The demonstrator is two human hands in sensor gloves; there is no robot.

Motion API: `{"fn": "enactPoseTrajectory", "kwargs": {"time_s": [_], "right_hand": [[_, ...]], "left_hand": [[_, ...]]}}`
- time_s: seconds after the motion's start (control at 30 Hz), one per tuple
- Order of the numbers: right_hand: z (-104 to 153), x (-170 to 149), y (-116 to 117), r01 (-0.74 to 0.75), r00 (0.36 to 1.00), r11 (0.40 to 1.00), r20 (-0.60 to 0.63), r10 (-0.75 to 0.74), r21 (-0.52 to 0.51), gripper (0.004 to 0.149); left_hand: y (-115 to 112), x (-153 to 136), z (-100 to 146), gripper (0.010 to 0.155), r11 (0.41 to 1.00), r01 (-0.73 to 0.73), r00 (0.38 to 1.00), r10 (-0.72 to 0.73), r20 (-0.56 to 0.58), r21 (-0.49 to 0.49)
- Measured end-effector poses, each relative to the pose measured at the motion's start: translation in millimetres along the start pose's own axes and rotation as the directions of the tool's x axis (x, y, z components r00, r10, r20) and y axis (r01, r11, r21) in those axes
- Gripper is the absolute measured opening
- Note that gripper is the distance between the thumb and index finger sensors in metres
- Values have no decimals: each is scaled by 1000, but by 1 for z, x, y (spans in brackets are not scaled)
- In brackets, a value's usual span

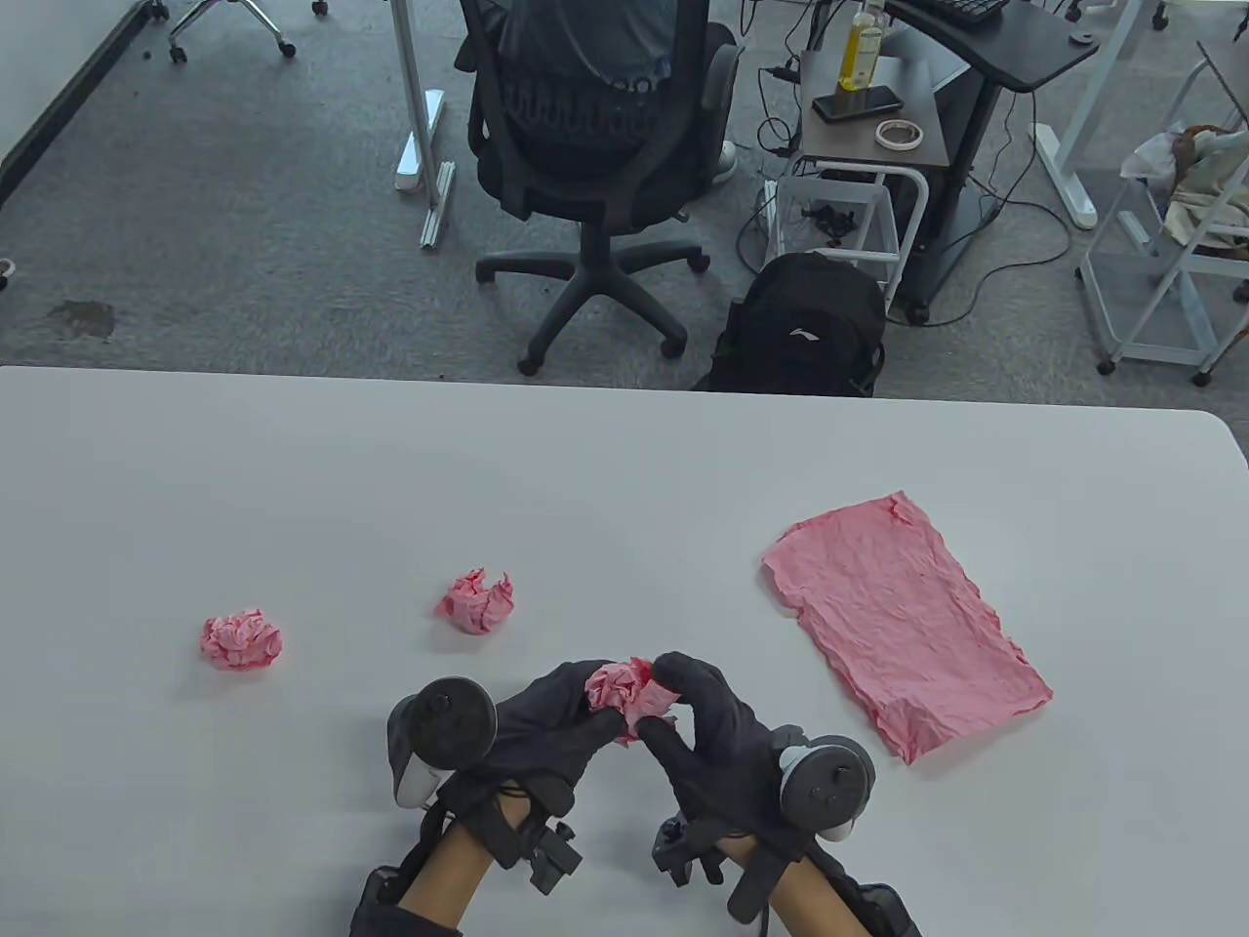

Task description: Flatten crumpled papers and stack

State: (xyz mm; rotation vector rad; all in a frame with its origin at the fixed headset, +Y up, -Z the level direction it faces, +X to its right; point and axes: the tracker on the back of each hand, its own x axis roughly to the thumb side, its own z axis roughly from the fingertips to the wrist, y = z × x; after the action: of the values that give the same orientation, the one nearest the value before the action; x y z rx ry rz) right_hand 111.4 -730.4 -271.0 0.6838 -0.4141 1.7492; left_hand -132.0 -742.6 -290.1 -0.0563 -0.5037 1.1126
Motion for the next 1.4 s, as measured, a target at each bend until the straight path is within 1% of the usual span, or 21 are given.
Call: {"fn": "enactPoseTrajectory", "kwargs": {"time_s": [0.1,0.17,0.2,0.3,0.37,0.43,0.57,0.67,0.73,0.77,0.83,0.9,0.93,0.97,1.0,1.07,1.17,1.23,1.3,1.33,1.4], "right_hand": [[0,6,0,-41,998,998,52,43,-37,51],[1,11,2,-83,994,996,68,85,-23,49],[1,13,2,-105,991,994,76,107,-31,49],[1,12,1,-90,992,996,86,92,-24,51],[1,16,1,-62,991,998,118,64,-20,46],[1,24,3,-113,981,993,155,116,-27,43],[3,30,10,-243,946,970,224,234,12,48],[5,36,15,-390,869,921,334,365,7,48],[4,37,16,-451,833,893,361,419,6,50],[3,35,14,-446,843,895,341,417,10,55],[1,25,7,-398,896,917,208,391,-10,67],[-1,10,0,-310,951,950,29,309,46,74],[-2,1,-2,-238,968,968,-61,243,83,71],[-2,-10,-3,-111,979,987,-159,129,114,61],[-2,-13,-2,-73,979,989,-179,95,125,58],[1,-23,-5,-119,966,991,-222,131,66,54],[0,-21,-8,-121,966,991,-225,130,53,51],[0,-18,-10,-95,975,995,-201,91,-12,43],[-1,-21,-12,-38,980,999,-197,34,-16,40],[-2,-23,-13,13,981,1000,-192,-17,-23,40],[-3,-29,-14,183,961,983,-209,-181,-11,40]], "left_hand": [[1,0,2,65,998,12,1000,-11,-22,55],[2,2,2,65,997,54,999,-54,1,56],[2,1,1,65,999,44,999,-45,28,23],[2,2,-1,71,996,-76,996,78,46,-36],[2,4,-1,72,992,-124,991,124,41,-18],[2,4,-2,71,995,-90,994,93,56,-49],[5,5,1,74,999,-20,1000,19,14,37],[4,5,1,69,993,107,994,-106,-21,56],[4,5,1,67,989,141,990,-141,-18,49],[5,6,1,66,987,147,989,-145,-26,64],[4,10,2,65,978,191,981,-192,0,83],[0,13,2,65,971,231,971,-234,40,63],[-2,14,2,68,978,206,976,-208,72,33],[-5,13,1,68,990,140,987,-140,76,5],[-7,12,0,68,997,77,994,-75,77,-20],[-12,9,-2,70,992,-67,996,73,46,-108],[-8,6,-2,82,997,-11,999,14,41,-74],[-3,6,-3,86,997,37,999,-35,31,-61],[-1,3,-3,81,997,-14,1000,14,10,-79],[1,-1,-2,79,997,-49,999,49,-9,-55],[6,-8,-2,72,990,-135,990,134,-30,-30]]}}
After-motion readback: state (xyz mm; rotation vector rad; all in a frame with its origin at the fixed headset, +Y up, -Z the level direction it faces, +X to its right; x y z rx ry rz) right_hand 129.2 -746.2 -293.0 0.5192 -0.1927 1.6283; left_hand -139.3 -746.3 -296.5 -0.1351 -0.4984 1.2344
